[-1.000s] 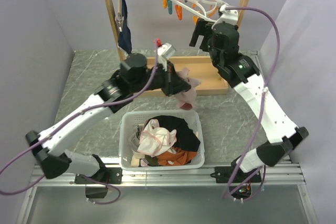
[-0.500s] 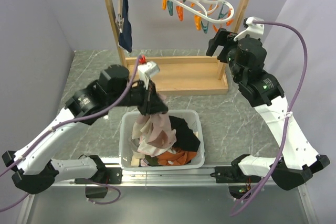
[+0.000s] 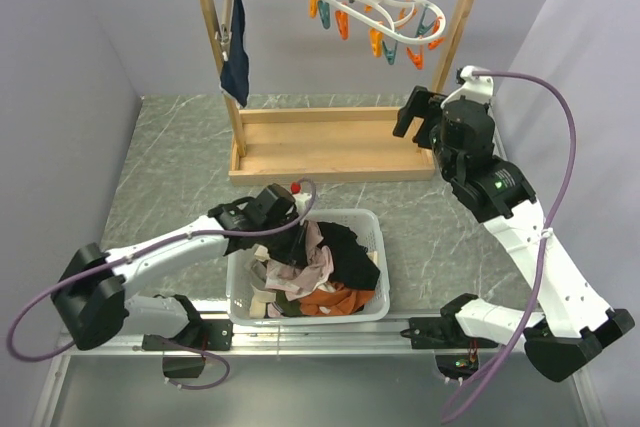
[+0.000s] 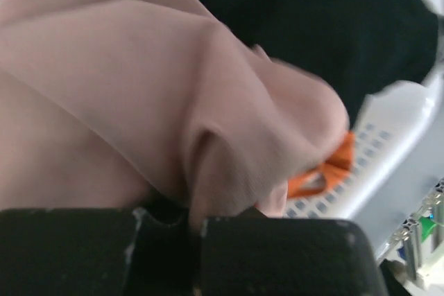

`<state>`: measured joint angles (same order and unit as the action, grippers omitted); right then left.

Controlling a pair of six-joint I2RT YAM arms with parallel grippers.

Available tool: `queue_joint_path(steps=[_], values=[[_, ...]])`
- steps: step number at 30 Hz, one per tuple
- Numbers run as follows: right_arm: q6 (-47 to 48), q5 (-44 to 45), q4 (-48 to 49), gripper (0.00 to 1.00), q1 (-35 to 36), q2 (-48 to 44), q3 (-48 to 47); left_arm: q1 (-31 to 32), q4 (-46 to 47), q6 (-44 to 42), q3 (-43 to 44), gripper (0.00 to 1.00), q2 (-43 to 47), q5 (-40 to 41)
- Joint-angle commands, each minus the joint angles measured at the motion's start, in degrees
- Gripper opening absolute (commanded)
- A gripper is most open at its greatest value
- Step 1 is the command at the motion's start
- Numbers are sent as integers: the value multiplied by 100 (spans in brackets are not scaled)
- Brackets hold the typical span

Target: Remove the underwear clipped to the hanger

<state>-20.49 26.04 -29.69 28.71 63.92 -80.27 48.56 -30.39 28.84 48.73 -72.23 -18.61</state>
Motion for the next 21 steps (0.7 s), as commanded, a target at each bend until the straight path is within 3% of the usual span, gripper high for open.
queue_joint_path(steps=[1,5,6,8,10,12,14,18,21], values=[[-359,42,-98,100,-32,-248,204,-4,894,359,-407,1,-282,-152],[-684,-82,-291,100,-32,-327,459,-13,1718,543,-654,2,-817,-257],[-684,-117,-318,100,-32,-345,486,-13,1817,639,-672,22,-906,-344],[-553,-274,-283,100,-32,-397,556,-4,1853,684,-584,51,-969,-363],[-291,-502,-195,100,-41,-477,591,-4,1800,728,-417,67,-785,-136],[-123,-678,-2,100,-49,-625,696,-4,1538,728,-138,95,-381,120],[-104,-1002,95,100,-146,-757,854,-4,1195,667,153,100,-135,496],[-289,-2013,183,100,-488,-732,1083,-4,212,500,1048,99,7,894],[-350,-2586,34,100,-612,-460,1031,-4,7,421,1366,100,77,930]])
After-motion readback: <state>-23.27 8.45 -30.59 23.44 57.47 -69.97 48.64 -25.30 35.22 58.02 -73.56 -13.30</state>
